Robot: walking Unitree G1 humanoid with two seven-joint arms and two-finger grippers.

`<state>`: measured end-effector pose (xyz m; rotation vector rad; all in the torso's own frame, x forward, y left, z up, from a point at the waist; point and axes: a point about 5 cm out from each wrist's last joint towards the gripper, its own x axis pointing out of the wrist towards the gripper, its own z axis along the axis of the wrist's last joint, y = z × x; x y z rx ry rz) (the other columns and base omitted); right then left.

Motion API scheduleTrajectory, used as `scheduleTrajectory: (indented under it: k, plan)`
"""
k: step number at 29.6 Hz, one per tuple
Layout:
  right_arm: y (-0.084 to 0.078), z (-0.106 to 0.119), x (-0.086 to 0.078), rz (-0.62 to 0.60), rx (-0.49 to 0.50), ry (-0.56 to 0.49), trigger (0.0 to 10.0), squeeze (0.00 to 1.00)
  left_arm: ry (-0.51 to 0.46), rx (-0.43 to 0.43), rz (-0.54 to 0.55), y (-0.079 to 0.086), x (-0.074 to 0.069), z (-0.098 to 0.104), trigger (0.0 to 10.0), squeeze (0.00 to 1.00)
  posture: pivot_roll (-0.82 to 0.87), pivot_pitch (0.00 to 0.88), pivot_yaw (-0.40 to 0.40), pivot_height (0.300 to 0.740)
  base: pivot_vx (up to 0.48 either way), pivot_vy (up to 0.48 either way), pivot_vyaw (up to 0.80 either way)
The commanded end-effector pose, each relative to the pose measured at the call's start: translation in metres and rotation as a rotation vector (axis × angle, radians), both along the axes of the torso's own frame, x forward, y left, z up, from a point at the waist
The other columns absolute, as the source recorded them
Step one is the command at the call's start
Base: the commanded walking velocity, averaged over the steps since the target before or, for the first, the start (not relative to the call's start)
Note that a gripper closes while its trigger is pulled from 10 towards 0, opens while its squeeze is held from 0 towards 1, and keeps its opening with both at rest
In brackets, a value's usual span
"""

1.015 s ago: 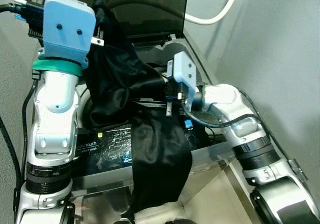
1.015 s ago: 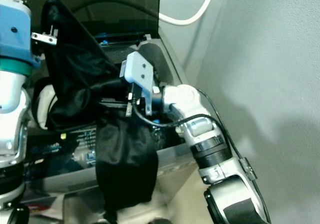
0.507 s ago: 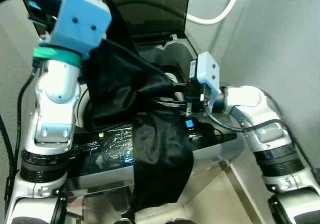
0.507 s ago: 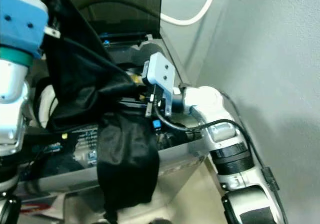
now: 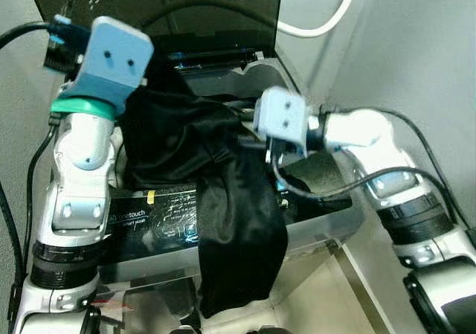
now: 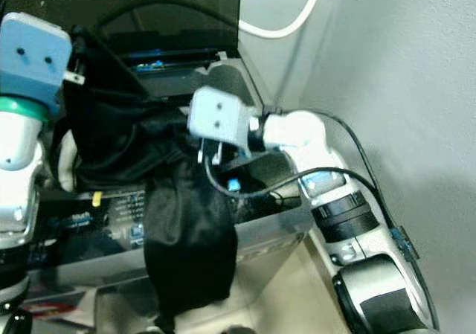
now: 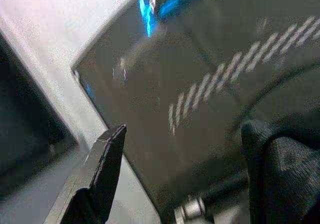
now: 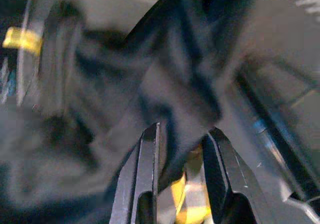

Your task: Clothes washing

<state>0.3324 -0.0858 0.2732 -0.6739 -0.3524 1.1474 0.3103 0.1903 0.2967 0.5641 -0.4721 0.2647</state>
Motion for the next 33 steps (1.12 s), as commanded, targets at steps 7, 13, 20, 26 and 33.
scheduleTrajectory:
  k: [7, 13, 20, 26, 33]
  plan:
    - [-0.035, 0.004, -0.011, 0.089, 0.111, 0.167, 10.0, 0.00, 0.129, -0.109, 0.165, 0.026, 0.010, -0.016, 10.0, 0.00, -0.02, 0.000, 0.041, 0.740, 0.000, 0.000, 0.00]
    - [-0.042, -0.015, -0.020, 0.122, -0.013, 0.231, 10.0, 0.00, 0.161, -0.130, 0.150, 0.024, 0.013, -0.020, 10.0, 0.00, -0.02, 0.000, 0.042, 0.740, 0.000, 0.000, 0.00]
    - [-0.025, -0.035, -0.047, 0.232, -0.176, 0.217, 10.0, 0.00, 0.165, -0.127, 0.148, 0.023, 0.014, -0.019, 10.0, 0.00, -0.03, 0.000, 0.046, 0.740, 0.000, 0.000, 0.00]
    - [-0.005, -0.040, -0.065, 0.305, -0.207, 0.178, 10.0, 0.00, 0.166, -0.126, 0.149, 0.021, 0.016, -0.018, 10.0, 0.00, -0.03, 0.000, 0.054, 0.740, 0.000, 0.000, 0.00]
    - [0.002, -0.061, -0.073, 0.315, -0.299, 0.180, 10.0, 0.00, 0.154, -0.115, 0.143, 0.019, 0.020, -0.013, 10.0, 0.00, -0.03, 0.000, 0.061, 0.740, 0.000, 0.000, 0.00]
